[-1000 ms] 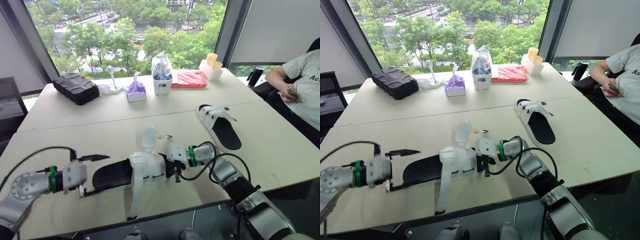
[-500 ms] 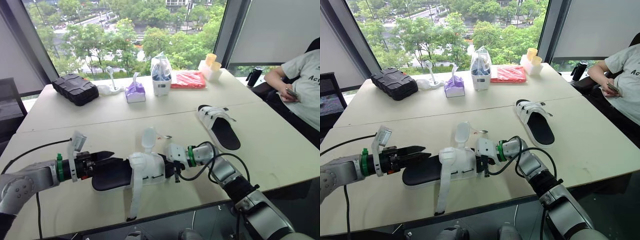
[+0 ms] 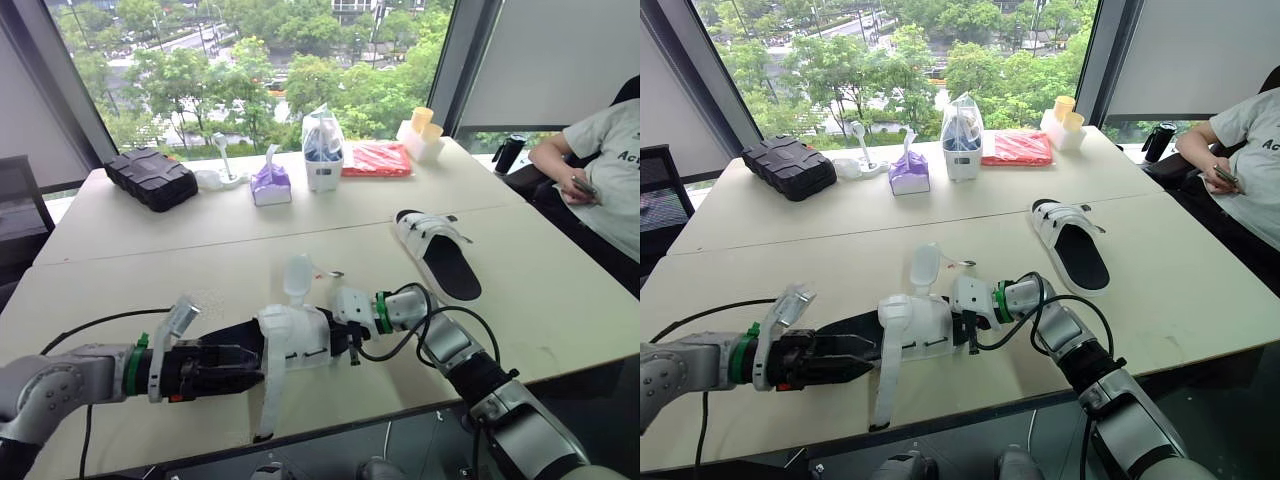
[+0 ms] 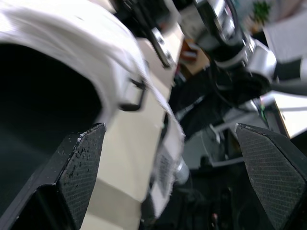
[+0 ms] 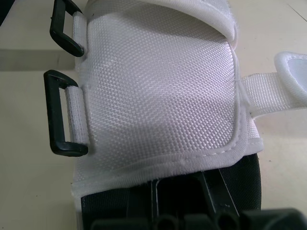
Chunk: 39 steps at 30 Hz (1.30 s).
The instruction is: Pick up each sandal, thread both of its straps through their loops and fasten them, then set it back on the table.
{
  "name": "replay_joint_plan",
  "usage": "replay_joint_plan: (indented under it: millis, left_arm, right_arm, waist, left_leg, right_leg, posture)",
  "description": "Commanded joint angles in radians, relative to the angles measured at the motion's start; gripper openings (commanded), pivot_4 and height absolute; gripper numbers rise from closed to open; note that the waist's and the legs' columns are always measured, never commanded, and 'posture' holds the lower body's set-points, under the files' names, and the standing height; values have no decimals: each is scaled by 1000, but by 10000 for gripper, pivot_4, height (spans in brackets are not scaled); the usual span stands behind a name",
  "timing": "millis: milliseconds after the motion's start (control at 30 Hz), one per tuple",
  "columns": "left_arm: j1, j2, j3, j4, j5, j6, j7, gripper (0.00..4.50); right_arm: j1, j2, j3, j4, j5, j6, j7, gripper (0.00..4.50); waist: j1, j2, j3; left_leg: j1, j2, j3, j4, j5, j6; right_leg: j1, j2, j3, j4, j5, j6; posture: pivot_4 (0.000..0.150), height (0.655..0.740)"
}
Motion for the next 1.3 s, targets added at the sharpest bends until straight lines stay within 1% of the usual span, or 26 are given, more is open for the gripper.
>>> replay_joint_plan:
  millis: [33, 133, 300, 500, 633, 800, 900, 933, 1000, 1133, 1167, 1233, 1300]
  left_arm:
    - [29, -22, -30, -67, 77, -44, -23, 44565]
    - [57, -33, -68, -106, 157, -92, -38, 44565]
    - [60, -74, -84, -115, 226, -129, -24, 44565]
    - [63, -83, -92, -116, 257, -124, -45, 44565]
    - [80, -82, -112, -124, 303, -146, -63, 44565]
    - [93, -82, -112, -133, 302, -131, -74, 44565]
    - [102, -85, -114, -136, 307, -132, -75, 44565]
    - [102, -90, -115, -136, 308, -134, -72, 42404]
    - [95, -112, -109, -131, 296, -125, -49, 35994]
    - [80, -140, -98, -130, 279, -101, -24, 15978]
    - [76, -148, -93, -128, 273, -94, -17, 10160]
    - [69, -157, -87, -125, 263, -81, -8, 976]
    - [62, -162, -83, -123, 252, -67, -6, 976]
  right_arm:
    - [17, -25, 12, 56, -57, 39, -11, 0]
    - [17, -27, 11, 56, -57, 40, -11, 0]
    - [19, -29, 9, 53, -57, 41, -11, 0]
    - [20, -29, 9, 51, -58, 44, -12, 0]
    - [20, -29, 8, 51, -57, 46, -12, 0]
    - [23, -30, 7, 44, -56, 50, -13, 0]
    - [25, -30, 7, 41, -56, 52, -15, 0]
    - [25, -30, 7, 40, -56, 52, -16, 0]
    - [26, -30, 6, 40, -57, 53, -17, 0]
    - [27, -31, 6, 36, -56, 56, -17, 0]
    - [27, -32, 6, 35, -57, 56, -17, 0]
    - [28, -33, 6, 34, -58, 56, -17, 0]
    - [27, -34, 6, 37, -58, 56, -16, 0]
  waist:
    - [0, 0, 0]
    - [1, 0, 0]
    - [2, 0, 0]
    - [2, 0, 0]
    - [2, 0, 0]
    - [2, 0, 0]
    - [1, 0, 0]
    - [1, 0, 0]
    - [2, 0, 0]
    - [2, 0, 0]
    - [2, 0, 0]
    - [2, 0, 0]
    - [2, 0, 0]
  left_leg:
    - [0, 0, 0, 0, 0, 0]
    - [0, 0, 0, -1, 0, 0]
    - [-1, 0, 0, -1, 0, 0]
    - [-1, 0, 0, -1, 0, 0]
    - [-1, 0, 0, -1, 0, 0]
    - [-1, 0, 0, -1, 0, 0]
    - [-2, 0, 0, -1, 0, 0]
    - [-2, 0, 0, -2, 0, 0]
    - [-2, 0, 0, -2, 0, 0]
    - [-2, 0, 0, -2, 0, 0]
    - [-3, 0, 0, -2, 0, 0]
    - [-3, 0, 0, -2, 0, 0]
    - [-3, 0, 0, -2, 0, 0]
  right_leg:
    - [0, 0, 0, 0, 0, 0]
    - [0, -1, 0, 0, 0, 0]
    - [0, -2, 0, -1, 0, 0]
    - [0, -2, -1, -1, 0, 0]
    - [0, -2, -1, -1, -1, 0]
    - [-1, -2, -1, -2, -1, 0]
    - [-1, -2, -1, -2, -2, 2]
    - [-1, -2, -1, -2, -2, 2]
    - [-2, -3, -1, -2, -2, 2]
    - [-2, -3, -1, -2, -2, 2]
    - [-2, -3, -1, -2, -2, 2]
    - [-2, -3, -1, -2, -3, 2]
    - [-2, -3, -1, -2, -3, 3]
  posture:
    - [1500, 7400]
    - [1500, 7400]
    - [1500, 7400]
    - [1500, 7400]
    - [1500, 7400]
    - [1500, 7400]
    - [1500, 7400]
    - [1500, 7400]
    - [1500, 7400]
    - [1500, 7400]
    - [1500, 7400]
    - [1500, 7400]
    - [1500, 7400]
